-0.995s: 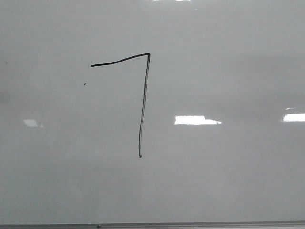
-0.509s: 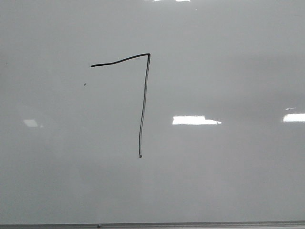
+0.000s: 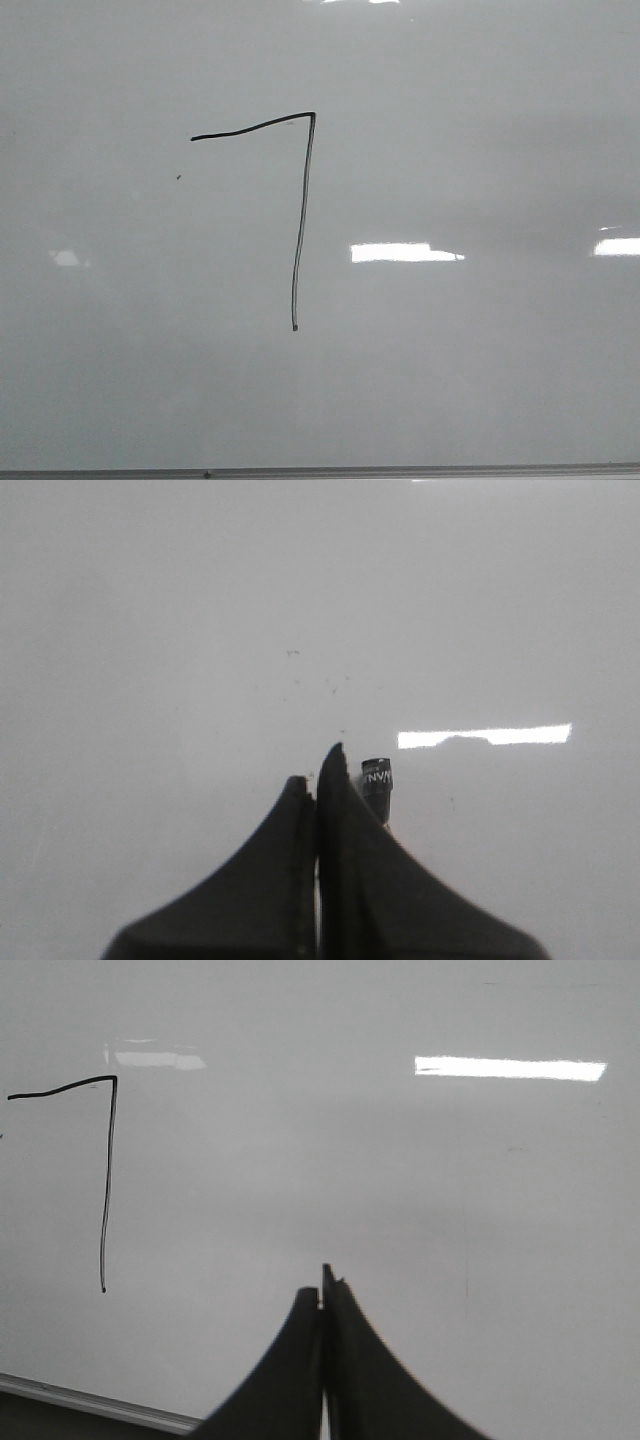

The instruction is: Write number 7 on whiteboard

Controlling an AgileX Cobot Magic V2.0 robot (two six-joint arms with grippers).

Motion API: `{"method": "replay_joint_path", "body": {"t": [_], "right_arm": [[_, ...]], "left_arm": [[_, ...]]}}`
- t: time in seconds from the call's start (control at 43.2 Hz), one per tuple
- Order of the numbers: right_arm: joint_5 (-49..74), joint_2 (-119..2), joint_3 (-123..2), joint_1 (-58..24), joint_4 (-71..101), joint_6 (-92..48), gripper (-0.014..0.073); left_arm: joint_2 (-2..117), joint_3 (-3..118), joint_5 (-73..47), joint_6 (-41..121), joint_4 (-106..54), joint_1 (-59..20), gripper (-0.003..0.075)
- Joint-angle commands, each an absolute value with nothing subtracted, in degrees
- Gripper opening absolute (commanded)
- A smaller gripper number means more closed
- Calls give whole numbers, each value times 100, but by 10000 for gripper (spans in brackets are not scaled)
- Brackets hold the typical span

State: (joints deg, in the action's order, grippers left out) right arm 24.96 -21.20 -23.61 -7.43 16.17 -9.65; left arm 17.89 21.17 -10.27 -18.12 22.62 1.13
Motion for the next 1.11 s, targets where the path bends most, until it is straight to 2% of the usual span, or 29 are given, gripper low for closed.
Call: {"method": "replay_joint_path", "body": {"t": [0.0,0.486,0.532,0.671,1.088], "right_arm": [[2025,-2137,-2499,-703,1648,-976,-68],[2025,-2137,-2499,-703,1648,-976,-68],[2025,-2137,-2499,-703,1648,-976,-68],[2025,-2137,-2499,-703,1648,-976,-68],[2025,-2137,-2499,-703,1648,-976,-68]], "left_arm": [[1760,2277,-570,-1853,2242,116,-20],[1760,2232,-570,-1853,2186,116,-20],[1760,2232,-570,-1822,1879,116,-20],[1596,2202,-570,-265,461,116,-20],[-3,770,-417,-152,146,116,-20]]}}
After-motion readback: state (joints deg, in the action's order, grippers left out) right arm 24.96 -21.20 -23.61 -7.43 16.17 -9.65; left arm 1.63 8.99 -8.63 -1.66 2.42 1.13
